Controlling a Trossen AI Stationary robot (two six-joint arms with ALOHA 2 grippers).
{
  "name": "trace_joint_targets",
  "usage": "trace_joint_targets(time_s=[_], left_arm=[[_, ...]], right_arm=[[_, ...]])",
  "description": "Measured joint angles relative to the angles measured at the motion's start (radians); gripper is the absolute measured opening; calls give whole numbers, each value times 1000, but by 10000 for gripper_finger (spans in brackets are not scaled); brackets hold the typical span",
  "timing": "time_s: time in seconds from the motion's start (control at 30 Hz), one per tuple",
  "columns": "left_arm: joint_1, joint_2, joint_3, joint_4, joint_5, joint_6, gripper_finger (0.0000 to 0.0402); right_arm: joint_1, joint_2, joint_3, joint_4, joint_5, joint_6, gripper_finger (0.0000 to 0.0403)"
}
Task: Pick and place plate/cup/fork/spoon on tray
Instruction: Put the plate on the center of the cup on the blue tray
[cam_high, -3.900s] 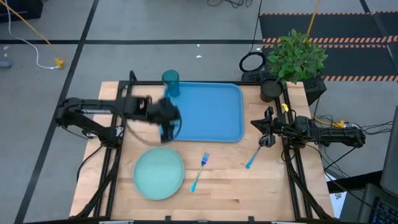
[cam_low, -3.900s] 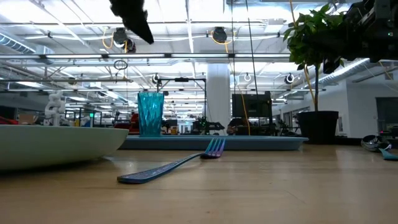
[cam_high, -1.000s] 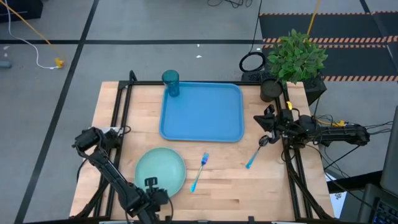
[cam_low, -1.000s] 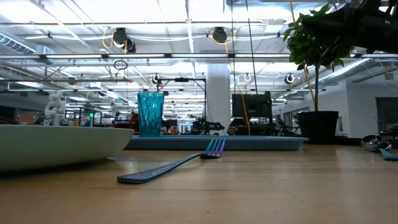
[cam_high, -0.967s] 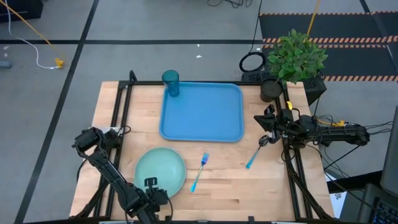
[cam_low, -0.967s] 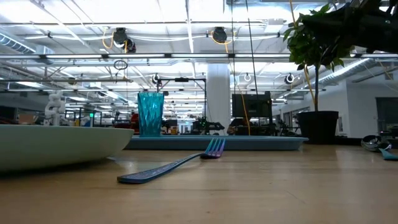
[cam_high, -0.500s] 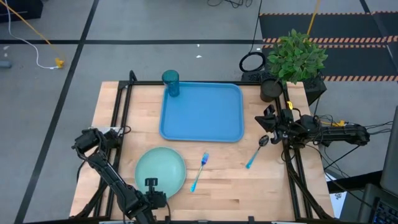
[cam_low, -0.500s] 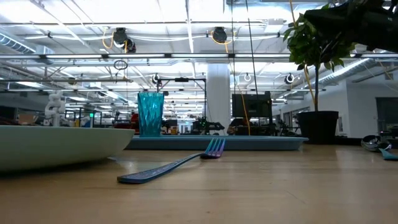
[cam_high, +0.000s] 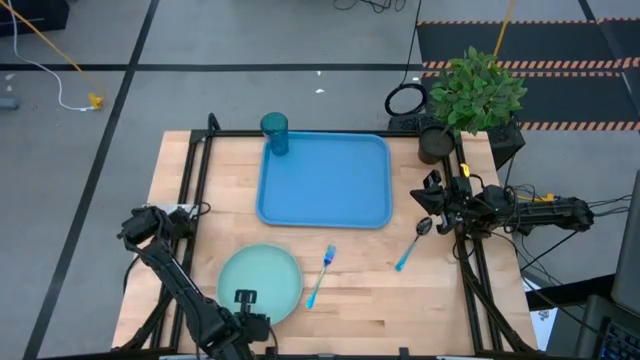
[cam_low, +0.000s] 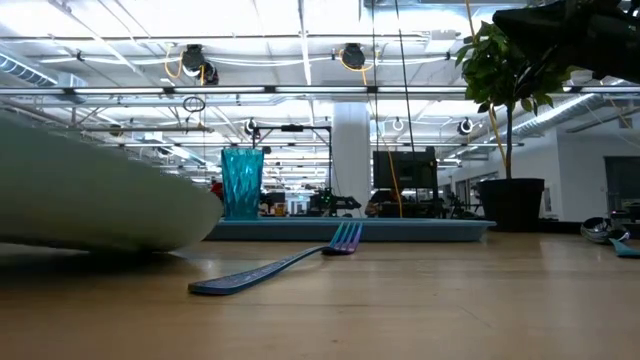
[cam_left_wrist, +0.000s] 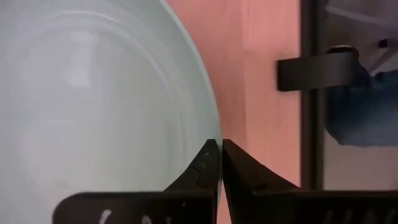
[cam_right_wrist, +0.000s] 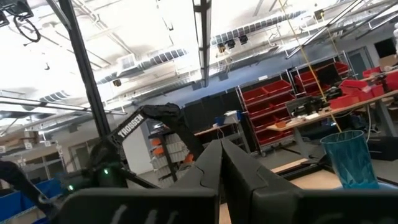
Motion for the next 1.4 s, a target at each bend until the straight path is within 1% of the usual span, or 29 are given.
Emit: trace_joint_targets(time_s=[0.07, 0.17, 0.3, 0.47, 0.6, 0.87, 0.97, 1.1, 1.23, 1.4], left_arm=[[1, 0, 66, -72, -5, 21, 5], [1, 0, 160, -159, -43, 48, 5], [2, 0, 256, -216, -108, 100, 4], [19, 0, 333, -301, -170, 171, 4], [49, 0, 381, -378, -231, 260, 4], [178, -1, 399, -408, -294, 540, 4], [238, -1, 399, -405, -302, 637, 4], [320, -1, 399, -404, -352, 757, 4], [396, -1, 399, -385, -375, 827, 4], [469, -1, 345, -270, -377, 904, 4]], right_arm=[[0, 0, 0, -6, 0, 4, 0], [0, 0, 0, -21, 0, 16, 0], [0, 0, 0, -41, -1, 25, 0], [0, 0, 0, -60, -1, 33, 0], [0, 0, 0, -79, -1, 51, 0], [39, 0, 0, -158, -1, 52, 0], [55, 0, 0, -163, 0, 51, 0], [79, 0, 0, -171, 0, 36, 0], [97, 0, 0, -192, 16, 14, 0], [103, 0, 0, -179, 34, -31, 0]])
